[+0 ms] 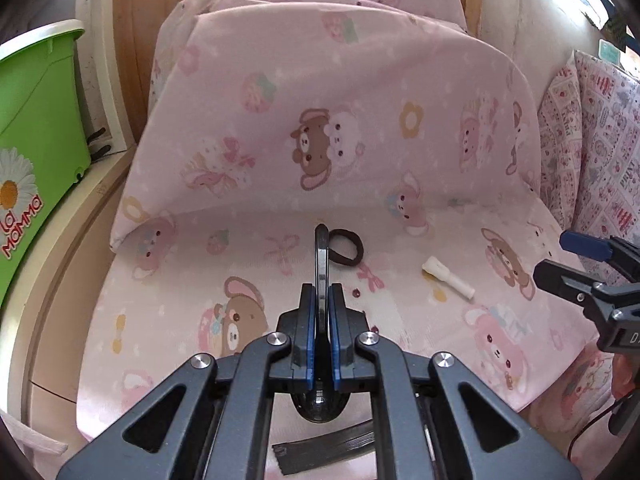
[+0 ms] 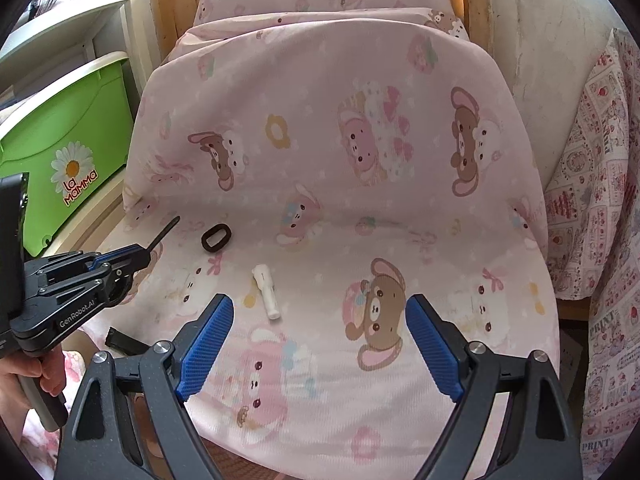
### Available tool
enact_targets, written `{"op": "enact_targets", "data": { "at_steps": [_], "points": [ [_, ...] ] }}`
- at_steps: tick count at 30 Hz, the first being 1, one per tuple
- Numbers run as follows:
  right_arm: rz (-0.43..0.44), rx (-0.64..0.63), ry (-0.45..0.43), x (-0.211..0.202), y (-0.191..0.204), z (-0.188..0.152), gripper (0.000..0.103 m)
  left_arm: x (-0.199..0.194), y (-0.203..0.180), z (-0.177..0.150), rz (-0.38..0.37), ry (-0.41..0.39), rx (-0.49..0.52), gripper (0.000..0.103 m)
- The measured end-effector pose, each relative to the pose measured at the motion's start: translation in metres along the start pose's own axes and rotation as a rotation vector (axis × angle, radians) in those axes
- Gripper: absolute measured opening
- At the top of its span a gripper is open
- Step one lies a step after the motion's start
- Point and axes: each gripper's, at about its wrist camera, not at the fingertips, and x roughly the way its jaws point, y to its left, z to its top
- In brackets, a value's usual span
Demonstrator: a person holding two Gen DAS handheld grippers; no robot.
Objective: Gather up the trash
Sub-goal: 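Lift the black spoon with the left tool while the right tool grasps the white tube, then carry the spoon in the left tool and tube in the right tool down over the basket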
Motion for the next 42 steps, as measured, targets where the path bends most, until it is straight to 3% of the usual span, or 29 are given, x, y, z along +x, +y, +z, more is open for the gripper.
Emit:
{"op": "enact_targets", "data": {
  "at_steps": [2, 4, 8, 10, 13, 17, 24, 25, 27, 34, 42],
  "points": [
    [0.012, 0.015, 0.01, 0.007, 0.004, 0.003, 0.089, -0.008, 0.004, -0.001, 0.042, -0.02, -0.014, 0.006],
    [0.036, 0.03, 0.023, 0.016, 0.008, 0.006, 0.087, -0.013, 0.011, -0.002, 0.025, -0.026, -0.055, 0.006],
    [0.076, -0.023, 0.084, 0.042, 0.026, 0.011, 0.072, -0.019, 0.015, -0.001, 0.086, -0.053, -0.049, 0.006],
    [0.064, -0.066, 0.106, 0.054, 0.036, 0.009, 0.066, -0.022, 0.016, -0.001, 0.114, -0.058, -0.048, 0.006],
    [0.011, -0.126, 0.14, 0.067, 0.047, 0.003, 0.055, -0.023, 0.028, -0.003, 0.088, -0.041, -0.112, 0.006],
    [-0.047, -0.196, 0.166, 0.078, 0.059, -0.004, 0.042, -0.025, 0.039, -0.005, 0.112, -0.044, -0.137, 0.006],
    [-0.021, -0.181, 0.167, 0.081, 0.063, -0.004, 0.033, -0.031, 0.049, -0.008, 0.116, -0.045, -0.171, 0.006],
    [-0.011, -0.168, 0.17, 0.08, 0.06, -0.003, 0.029, -0.032, 0.048, -0.008, 0.123, -0.05, -0.166, 0.006],
    [-0.016, -0.143, 0.168, 0.08, 0.056, -0.003, 0.011, -0.034, 0.046, -0.008, 0.137, -0.061, -0.151, 0.006],
    [-0.041, -0.085, 0.061, 0.06, 0.05, 0.002, 0.01, -0.053, 0.045, -0.007, 0.132, -0.147, -0.162, 0.006],
    [-0.029, -0.024, 0.02, 0.044, 0.047, 0.002, 0.01, -0.057, 0.043, -0.008, 0.167, -0.154, -0.132, 0.006]
  ]
}}
